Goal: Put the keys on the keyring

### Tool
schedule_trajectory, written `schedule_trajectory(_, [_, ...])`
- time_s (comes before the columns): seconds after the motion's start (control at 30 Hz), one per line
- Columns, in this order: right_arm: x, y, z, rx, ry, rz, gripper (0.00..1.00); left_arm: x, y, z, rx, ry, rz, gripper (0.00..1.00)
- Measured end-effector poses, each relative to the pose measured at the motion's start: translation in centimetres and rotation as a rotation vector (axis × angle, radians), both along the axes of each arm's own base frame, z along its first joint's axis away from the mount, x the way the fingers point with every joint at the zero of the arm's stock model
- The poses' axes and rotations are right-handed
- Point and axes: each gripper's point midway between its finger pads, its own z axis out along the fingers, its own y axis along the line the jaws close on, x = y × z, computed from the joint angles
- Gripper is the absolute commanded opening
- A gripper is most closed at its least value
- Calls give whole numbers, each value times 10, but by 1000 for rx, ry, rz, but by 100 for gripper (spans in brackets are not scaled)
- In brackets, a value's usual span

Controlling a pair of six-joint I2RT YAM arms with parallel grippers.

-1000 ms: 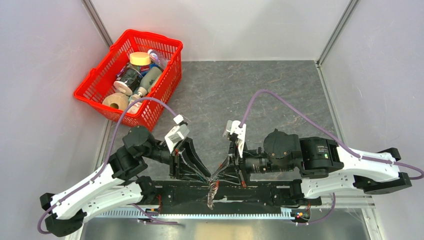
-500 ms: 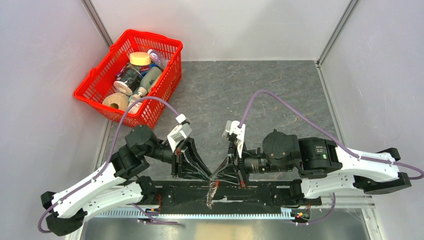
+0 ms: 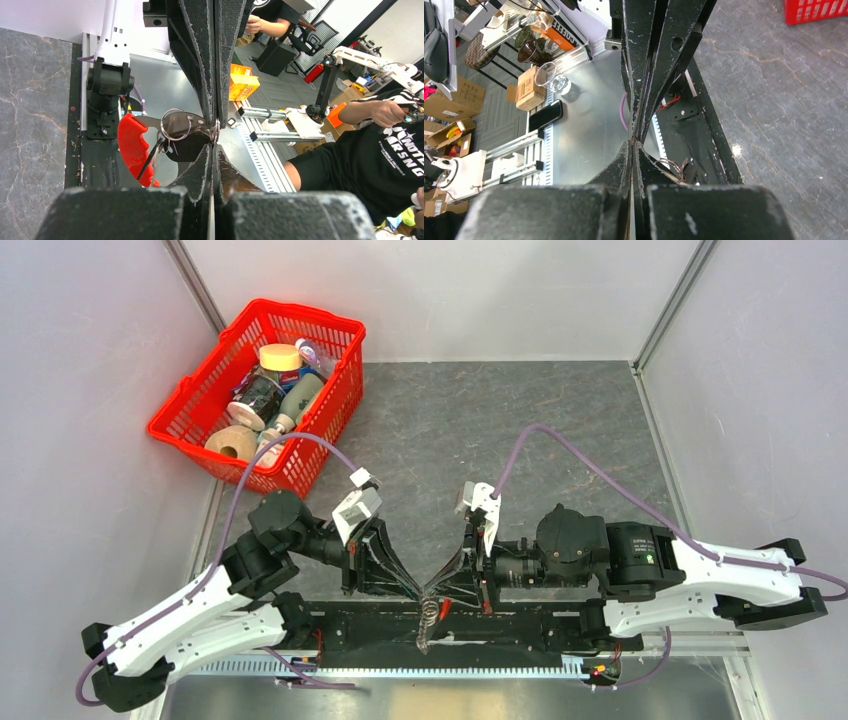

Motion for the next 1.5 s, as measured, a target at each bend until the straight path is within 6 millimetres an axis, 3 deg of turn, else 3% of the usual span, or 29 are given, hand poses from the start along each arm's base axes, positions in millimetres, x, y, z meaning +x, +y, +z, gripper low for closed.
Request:
schedule_trajectory(0.9, [5, -2, 18, 211, -184, 27, 0, 1, 0, 8, -47, -31, 6, 2])
schedule_trajectory(1.5, [0, 9, 26, 437, -406, 83, 0, 2, -3, 9, -54, -36, -2, 2])
